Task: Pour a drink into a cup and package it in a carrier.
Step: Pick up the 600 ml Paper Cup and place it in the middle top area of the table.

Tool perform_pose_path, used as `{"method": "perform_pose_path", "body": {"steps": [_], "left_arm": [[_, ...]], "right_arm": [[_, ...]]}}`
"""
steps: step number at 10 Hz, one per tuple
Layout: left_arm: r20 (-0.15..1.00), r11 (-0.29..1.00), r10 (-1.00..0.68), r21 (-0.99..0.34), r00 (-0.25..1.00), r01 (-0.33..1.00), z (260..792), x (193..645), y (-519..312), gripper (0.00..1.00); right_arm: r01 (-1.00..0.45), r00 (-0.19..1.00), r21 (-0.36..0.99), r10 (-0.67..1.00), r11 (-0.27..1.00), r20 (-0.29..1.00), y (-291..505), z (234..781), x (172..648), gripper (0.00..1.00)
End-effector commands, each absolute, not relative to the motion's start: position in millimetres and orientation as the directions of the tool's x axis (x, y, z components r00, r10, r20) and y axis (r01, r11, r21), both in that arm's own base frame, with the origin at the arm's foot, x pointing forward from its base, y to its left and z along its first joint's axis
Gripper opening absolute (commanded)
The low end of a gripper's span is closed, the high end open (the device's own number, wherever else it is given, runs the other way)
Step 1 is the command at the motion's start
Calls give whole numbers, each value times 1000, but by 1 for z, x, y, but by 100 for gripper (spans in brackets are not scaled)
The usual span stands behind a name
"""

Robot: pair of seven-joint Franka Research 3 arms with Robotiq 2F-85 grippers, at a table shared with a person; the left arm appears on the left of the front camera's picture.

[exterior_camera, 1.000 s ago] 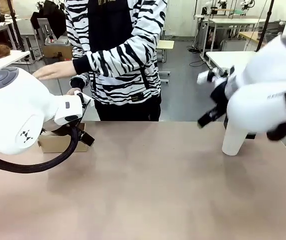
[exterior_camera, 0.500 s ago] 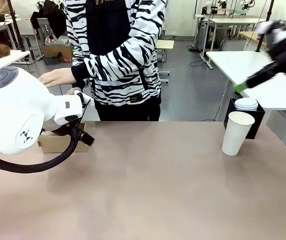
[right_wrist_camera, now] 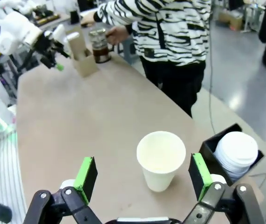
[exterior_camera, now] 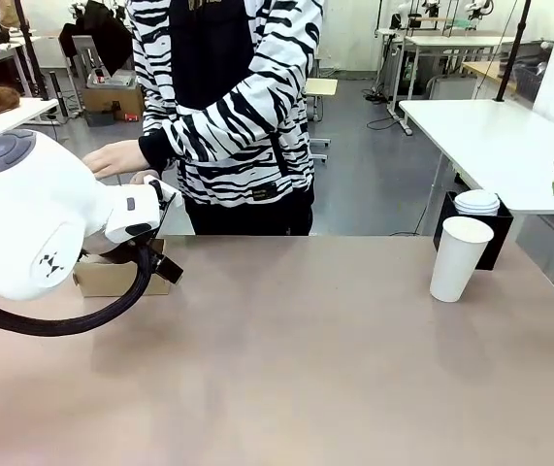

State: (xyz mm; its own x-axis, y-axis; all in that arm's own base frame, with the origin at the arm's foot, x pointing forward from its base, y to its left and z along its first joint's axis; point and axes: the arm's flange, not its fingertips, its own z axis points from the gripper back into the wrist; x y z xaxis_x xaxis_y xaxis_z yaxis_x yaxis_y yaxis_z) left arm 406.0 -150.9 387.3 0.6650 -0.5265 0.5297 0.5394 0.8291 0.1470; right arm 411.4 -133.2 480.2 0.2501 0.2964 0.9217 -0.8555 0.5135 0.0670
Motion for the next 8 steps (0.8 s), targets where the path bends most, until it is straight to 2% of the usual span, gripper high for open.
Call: {"method": "perform_pose_path", "body": {"steps": [1, 6, 8], "left_arm": [[534, 829, -526, 148, 662, 540, 389, 406, -151, 100], [534, 829, -526, 148, 662, 540, 389, 406, -151, 100], [534, 829, -526, 148, 662, 540, 389, 406, -151, 100]], "right_arm": [[-849, 252, 47, 327, 526, 911, -126, 499, 408, 100], [-851, 270, 60, 338, 521, 901, -124, 492, 411, 100], [-851, 268, 120, 227, 511, 936, -159, 436, 429, 100]]}}
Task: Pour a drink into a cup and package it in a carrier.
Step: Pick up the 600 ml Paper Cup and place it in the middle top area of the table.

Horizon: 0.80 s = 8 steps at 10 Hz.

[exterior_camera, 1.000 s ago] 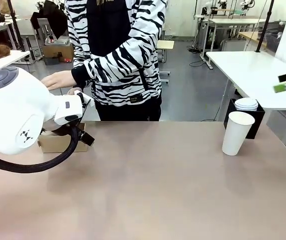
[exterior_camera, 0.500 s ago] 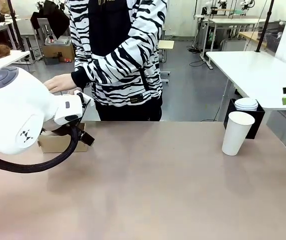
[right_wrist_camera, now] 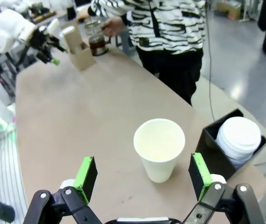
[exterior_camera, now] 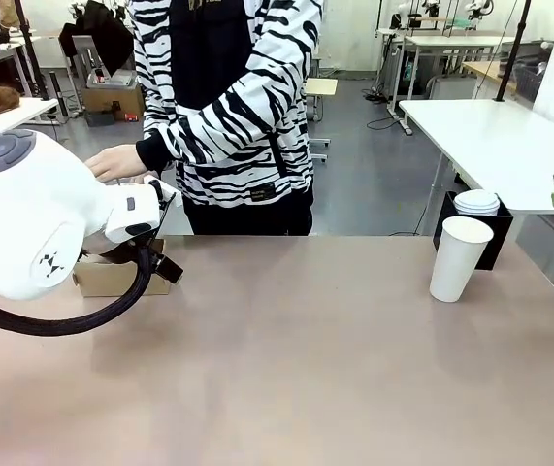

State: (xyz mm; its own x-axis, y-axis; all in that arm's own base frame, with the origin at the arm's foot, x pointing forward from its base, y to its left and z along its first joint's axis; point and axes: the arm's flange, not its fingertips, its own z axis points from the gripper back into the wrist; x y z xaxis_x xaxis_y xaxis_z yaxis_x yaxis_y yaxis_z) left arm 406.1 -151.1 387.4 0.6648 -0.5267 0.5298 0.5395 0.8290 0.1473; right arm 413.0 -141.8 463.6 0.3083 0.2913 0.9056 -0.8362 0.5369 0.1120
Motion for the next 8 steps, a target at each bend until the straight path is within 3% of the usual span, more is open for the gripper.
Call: {"method": "perform_pose_path", "body": {"steps": [1, 5, 8], "left_arm": [[534, 829, -526, 148, 662, 540, 389, 406, -151, 100], [534, 829, -526, 148, 662, 540, 389, 406, -151, 100], [534, 829, -526, 148, 662, 540, 389, 406, -151, 100]], "right_arm": [[-861, 220, 110, 170, 496, 961, -170, 413, 426, 100], [-900, 125, 91, 53, 425, 991, -175, 315, 428, 100], [-905, 65, 56, 7, 422, 998, -153, 270, 436, 100]]}}
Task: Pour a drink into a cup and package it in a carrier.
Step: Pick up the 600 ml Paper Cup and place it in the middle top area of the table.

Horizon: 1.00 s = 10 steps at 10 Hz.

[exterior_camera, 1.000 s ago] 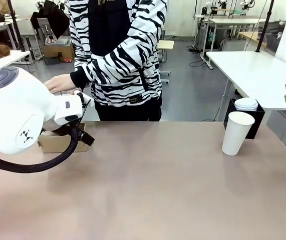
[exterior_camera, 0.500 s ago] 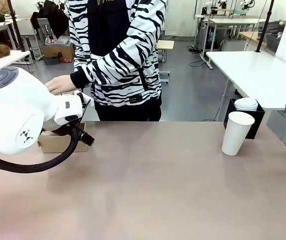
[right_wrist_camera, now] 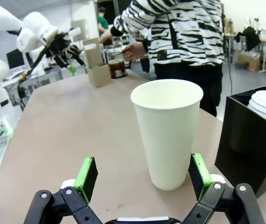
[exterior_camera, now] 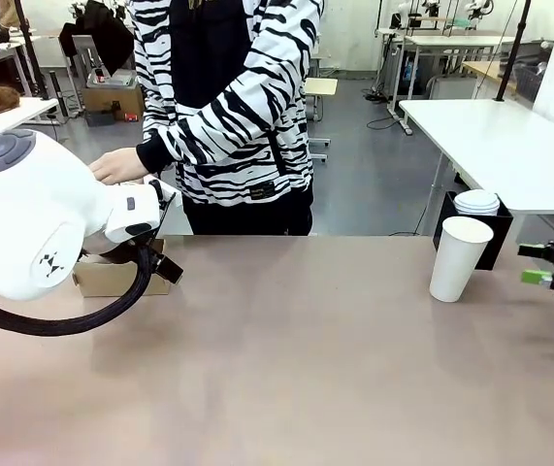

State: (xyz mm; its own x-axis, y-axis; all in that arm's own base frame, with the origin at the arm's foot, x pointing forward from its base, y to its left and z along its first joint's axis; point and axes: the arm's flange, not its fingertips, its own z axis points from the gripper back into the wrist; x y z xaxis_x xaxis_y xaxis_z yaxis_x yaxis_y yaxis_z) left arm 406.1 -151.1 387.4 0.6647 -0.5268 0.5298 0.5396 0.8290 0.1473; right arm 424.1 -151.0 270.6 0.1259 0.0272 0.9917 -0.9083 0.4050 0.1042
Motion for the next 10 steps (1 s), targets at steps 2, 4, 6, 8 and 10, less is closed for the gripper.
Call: {"method": "perform_pose_path", "body": {"steps": [2, 4, 6, 8, 10], "left_arm": [[534, 829, -526, 148, 662, 540, 389, 406, -151, 100], [534, 829, -526, 148, 662, 540, 389, 406, -151, 100], [534, 829, -526, 148, 662, 540, 389, 406, -151, 100], [534, 829, -526, 148, 662, 540, 389, 406, -151, 100], [534, 829, -526, 148, 662, 540, 389, 406, -151, 100]], "right_arm": [[-868, 6, 9, -7, 496, 1000, -136, 256, 448, 100], [-839, 23, 2, 30, 544, 999, -126, 256, 454, 100], [-877, 46, 50, -20, 477, 999, -136, 256, 445, 100], [-867, 44, 46, -15, 496, 999, -134, 253, 448, 100], [-871, 59, 75, -47, 486, 997, -124, 247, 458, 100]]}}
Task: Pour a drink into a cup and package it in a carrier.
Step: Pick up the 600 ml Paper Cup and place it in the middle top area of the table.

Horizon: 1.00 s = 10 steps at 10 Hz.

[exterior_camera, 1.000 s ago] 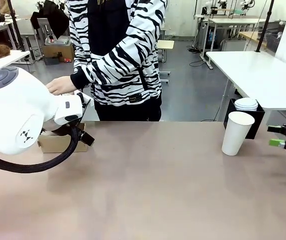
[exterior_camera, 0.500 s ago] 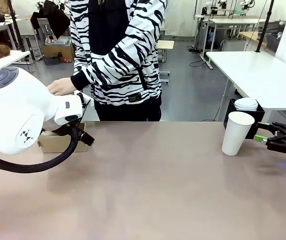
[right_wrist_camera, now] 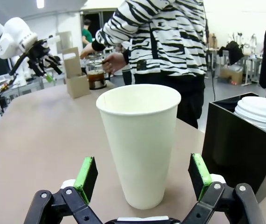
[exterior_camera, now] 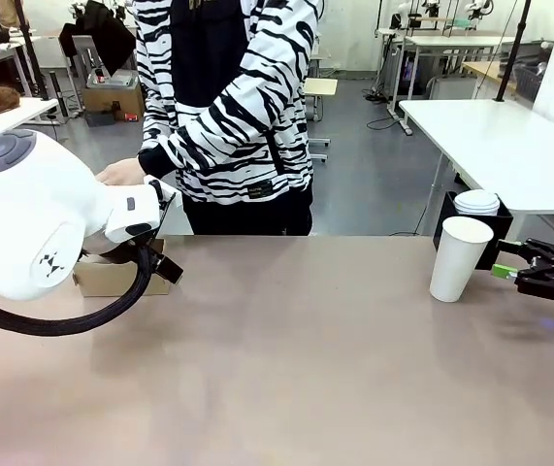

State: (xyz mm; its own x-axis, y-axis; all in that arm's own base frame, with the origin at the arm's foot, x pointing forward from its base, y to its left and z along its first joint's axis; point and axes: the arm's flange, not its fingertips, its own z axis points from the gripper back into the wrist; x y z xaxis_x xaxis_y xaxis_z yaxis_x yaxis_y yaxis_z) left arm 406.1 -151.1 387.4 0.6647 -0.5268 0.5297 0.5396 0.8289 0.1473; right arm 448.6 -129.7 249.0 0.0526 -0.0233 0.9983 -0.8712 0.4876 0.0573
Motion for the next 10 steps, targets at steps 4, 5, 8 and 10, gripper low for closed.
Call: {"method": "perform_pose_path", "body": {"steps": [4, 5, 8, 10], "left_arm": [[534, 829, -526, 148, 662, 540, 389, 406, -151, 100], [534, 829, -526, 148, 662, 540, 389, 406, -151, 100], [534, 829, -526, 148, 662, 540, 389, 406, -151, 100], [534, 829, -526, 148, 662, 540, 389, 406, -151, 100]], "right_arm": [[-873, 55, 65, -34, 483, 998, -105, 236, 468, 100], [-878, 59, 65, -28, 475, 998, -100, 236, 471, 100], [-865, 72, 81, -37, 496, 997, -86, 226, 488, 100], [-865, 86, 91, -33, 494, 996, -76, 222, 498, 100]]}}
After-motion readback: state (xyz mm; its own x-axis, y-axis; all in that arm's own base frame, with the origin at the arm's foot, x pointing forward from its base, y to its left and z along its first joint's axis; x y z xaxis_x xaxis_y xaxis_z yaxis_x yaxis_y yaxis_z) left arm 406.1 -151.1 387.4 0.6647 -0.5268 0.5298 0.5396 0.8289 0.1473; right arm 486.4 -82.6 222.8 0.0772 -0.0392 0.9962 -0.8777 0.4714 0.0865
